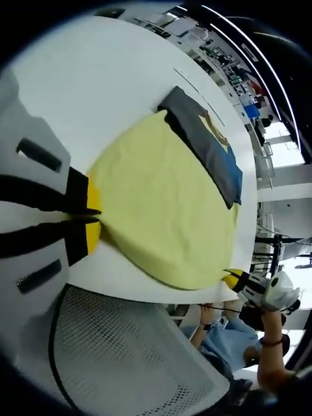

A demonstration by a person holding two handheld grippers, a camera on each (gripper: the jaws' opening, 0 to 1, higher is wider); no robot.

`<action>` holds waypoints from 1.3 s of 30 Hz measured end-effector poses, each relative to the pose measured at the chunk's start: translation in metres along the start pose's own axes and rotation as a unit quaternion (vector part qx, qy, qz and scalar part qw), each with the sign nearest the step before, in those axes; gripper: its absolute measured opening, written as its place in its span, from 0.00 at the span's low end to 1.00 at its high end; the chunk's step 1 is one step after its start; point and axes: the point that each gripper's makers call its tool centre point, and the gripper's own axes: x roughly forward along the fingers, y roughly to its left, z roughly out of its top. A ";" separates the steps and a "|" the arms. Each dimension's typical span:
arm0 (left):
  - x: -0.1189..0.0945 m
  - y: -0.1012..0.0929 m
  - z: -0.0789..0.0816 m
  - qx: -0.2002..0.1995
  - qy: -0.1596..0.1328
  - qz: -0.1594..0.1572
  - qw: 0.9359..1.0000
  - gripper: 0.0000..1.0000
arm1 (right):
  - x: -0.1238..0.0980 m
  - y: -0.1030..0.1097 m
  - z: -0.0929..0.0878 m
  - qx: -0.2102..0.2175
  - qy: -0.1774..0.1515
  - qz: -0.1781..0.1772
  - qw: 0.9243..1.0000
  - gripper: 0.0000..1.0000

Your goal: Fold the garment on the visible template until the final outline fits inside the template.

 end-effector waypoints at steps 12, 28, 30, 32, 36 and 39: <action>-0.013 -0.010 -0.003 -0.007 -0.003 0.003 1.000 0.00 | -0.011 0.012 0.000 0.022 -0.012 0.007 1.000 0.00; -0.030 -0.036 -0.020 -0.020 0.028 -0.014 0.999 0.00 | -0.027 0.045 -0.007 0.060 -0.022 0.039 0.997 0.00; -0.032 -0.039 -0.021 -0.024 0.031 -0.016 0.999 0.00 | -0.029 0.048 -0.009 0.064 -0.023 0.043 0.997 0.00; -0.033 -0.042 -0.023 -0.024 0.034 -0.018 0.999 0.00 | -0.030 0.051 -0.010 0.066 -0.023 0.047 0.996 0.00; -0.037 -0.048 -0.025 -0.023 0.037 -0.024 0.999 0.00 | -0.032 0.055 -0.013 0.068 -0.020 0.049 0.996 0.00; -0.038 -0.049 -0.026 -0.023 0.040 -0.026 0.999 0.00 | -0.032 0.057 -0.015 0.072 -0.019 0.049 0.996 0.00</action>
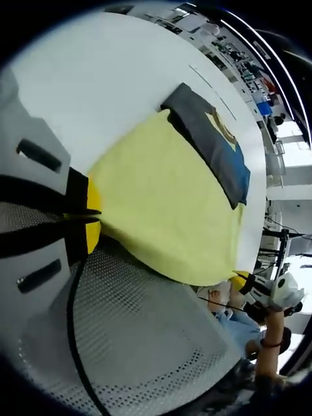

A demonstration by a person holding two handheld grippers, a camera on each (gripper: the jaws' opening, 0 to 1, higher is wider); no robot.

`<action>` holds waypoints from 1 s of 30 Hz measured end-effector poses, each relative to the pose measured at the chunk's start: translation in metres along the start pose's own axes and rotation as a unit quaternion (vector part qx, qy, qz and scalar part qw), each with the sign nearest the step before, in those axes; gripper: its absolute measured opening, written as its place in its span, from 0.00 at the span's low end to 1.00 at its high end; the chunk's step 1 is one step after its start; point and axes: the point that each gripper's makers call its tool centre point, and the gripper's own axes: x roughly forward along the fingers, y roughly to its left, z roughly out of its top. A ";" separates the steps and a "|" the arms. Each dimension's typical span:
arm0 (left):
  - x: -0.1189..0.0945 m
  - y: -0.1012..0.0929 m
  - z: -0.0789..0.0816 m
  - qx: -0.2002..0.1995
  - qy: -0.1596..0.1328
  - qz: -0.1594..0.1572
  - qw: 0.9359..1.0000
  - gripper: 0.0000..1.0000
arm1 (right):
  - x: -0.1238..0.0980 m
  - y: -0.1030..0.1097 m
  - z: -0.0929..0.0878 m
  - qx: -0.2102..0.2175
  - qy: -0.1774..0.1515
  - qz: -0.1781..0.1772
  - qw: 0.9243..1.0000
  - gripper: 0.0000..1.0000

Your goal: Fold the garment on the visible template until the final outline fits inside the template.

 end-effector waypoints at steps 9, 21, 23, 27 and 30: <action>-0.009 -0.013 -0.005 -0.003 0.010 -0.017 1.000 0.00 | -0.010 0.013 -0.002 -0.003 0.005 0.012 1.000 0.00; -0.026 0.001 0.017 0.016 0.006 0.014 1.000 0.00 | -0.022 0.001 0.019 -0.017 -0.011 -0.017 1.000 0.00; -0.027 0.004 0.020 0.008 0.006 0.020 1.000 0.00 | -0.024 -0.002 0.024 -0.015 -0.017 -0.023 0.999 0.00; -0.030 0.011 0.027 0.008 0.004 0.032 0.999 0.00 | -0.027 -0.008 0.031 -0.011 -0.025 -0.032 0.999 0.00; -0.033 0.017 0.034 0.006 -0.001 0.043 0.999 0.00 | -0.030 -0.011 0.036 -0.013 -0.030 -0.039 0.999 0.00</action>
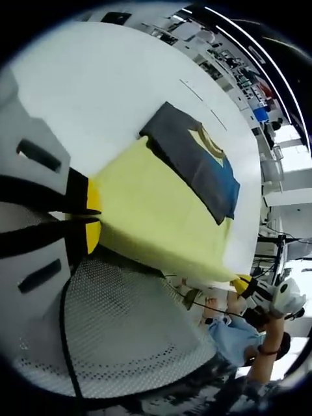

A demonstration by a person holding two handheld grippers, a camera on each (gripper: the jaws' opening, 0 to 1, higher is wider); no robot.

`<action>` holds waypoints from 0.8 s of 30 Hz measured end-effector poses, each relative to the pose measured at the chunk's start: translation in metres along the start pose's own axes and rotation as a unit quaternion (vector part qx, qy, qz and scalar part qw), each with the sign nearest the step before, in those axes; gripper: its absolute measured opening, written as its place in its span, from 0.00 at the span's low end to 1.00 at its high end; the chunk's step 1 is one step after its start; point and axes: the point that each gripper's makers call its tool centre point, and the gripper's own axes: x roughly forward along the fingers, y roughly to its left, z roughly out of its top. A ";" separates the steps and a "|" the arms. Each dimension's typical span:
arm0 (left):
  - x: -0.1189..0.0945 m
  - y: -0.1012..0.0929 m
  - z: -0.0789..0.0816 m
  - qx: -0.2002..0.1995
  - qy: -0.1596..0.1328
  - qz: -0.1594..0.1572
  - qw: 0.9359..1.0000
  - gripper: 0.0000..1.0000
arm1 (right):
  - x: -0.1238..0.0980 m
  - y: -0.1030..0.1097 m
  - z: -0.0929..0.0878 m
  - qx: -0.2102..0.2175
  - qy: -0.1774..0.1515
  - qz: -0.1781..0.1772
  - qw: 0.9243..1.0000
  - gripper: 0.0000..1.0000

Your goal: Fold the garment on the visible template until the final outline fits inside the template.

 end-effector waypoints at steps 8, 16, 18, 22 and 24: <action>-0.004 0.022 0.018 -0.001 -0.014 0.027 1.000 0.00 | -0.003 -0.015 0.020 -0.008 -0.016 -0.020 1.000 0.00; -0.007 0.048 0.039 -0.011 -0.036 0.057 0.998 0.00 | -0.007 -0.032 0.039 -0.007 -0.036 -0.041 0.998 0.00; -0.008 0.055 0.045 -0.010 -0.042 0.064 0.997 0.00 | -0.009 -0.037 0.046 -0.006 -0.043 -0.048 0.998 0.00; -0.010 0.067 0.057 -0.005 -0.049 0.083 0.995 0.00 | -0.013 -0.048 0.060 -0.006 -0.058 -0.063 0.996 0.00; -0.011 0.074 0.062 -0.002 -0.052 0.094 0.994 0.00 | -0.014 -0.053 0.067 -0.006 -0.062 -0.069 0.996 0.00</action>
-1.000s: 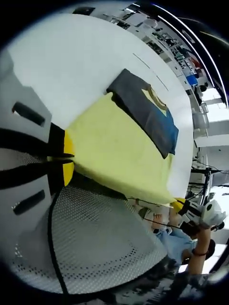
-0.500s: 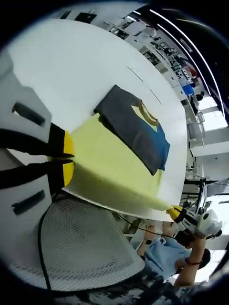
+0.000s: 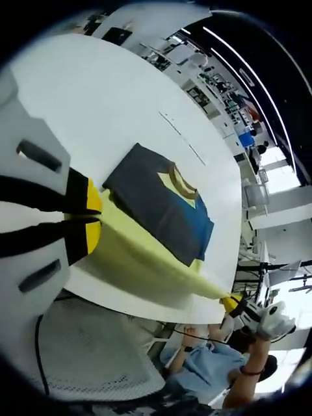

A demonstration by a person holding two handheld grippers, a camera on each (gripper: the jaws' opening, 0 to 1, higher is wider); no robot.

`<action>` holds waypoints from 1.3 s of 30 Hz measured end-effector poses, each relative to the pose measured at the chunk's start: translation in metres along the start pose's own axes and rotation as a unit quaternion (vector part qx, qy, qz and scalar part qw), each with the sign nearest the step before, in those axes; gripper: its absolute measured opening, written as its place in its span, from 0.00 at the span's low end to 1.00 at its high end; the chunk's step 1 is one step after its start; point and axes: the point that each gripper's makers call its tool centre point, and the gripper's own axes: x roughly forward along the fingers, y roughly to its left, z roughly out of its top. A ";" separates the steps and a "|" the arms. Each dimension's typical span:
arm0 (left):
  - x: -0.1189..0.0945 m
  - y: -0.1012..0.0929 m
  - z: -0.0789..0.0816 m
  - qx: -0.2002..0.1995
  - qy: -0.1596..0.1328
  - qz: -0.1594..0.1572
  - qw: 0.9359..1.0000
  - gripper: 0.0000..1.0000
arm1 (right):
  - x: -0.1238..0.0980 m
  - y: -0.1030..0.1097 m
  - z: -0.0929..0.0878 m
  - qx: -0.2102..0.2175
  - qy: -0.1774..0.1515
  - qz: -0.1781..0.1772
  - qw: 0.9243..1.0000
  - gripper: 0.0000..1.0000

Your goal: Fold the garment on the visible template until the final outline fits inside the template.

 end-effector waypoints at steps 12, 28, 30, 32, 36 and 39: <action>0.007 0.038 0.029 0.022 -0.014 0.066 0.997 0.00 | 0.006 -0.029 0.036 -0.007 -0.026 -0.032 0.999 0.00; 0.024 0.094 0.072 0.043 -0.034 0.157 0.986 0.00 | 0.021 -0.069 0.081 -0.018 -0.053 -0.088 0.995 0.00; 0.028 0.099 0.075 0.041 -0.039 0.160 0.985 0.00 | 0.023 -0.075 0.084 -0.024 -0.051 -0.098 0.994 0.00; 0.030 0.103 0.077 0.035 -0.041 0.163 0.985 0.00 | 0.026 -0.082 0.088 -0.021 -0.054 -0.105 0.993 0.00; 0.038 0.115 0.080 0.038 -0.043 0.173 0.983 0.00 | 0.032 -0.091 0.098 -0.010 -0.065 -0.112 0.992 0.00; 0.045 0.122 0.083 0.049 -0.042 0.178 0.982 0.00 | 0.039 -0.099 0.103 -0.016 -0.063 -0.120 0.991 0.00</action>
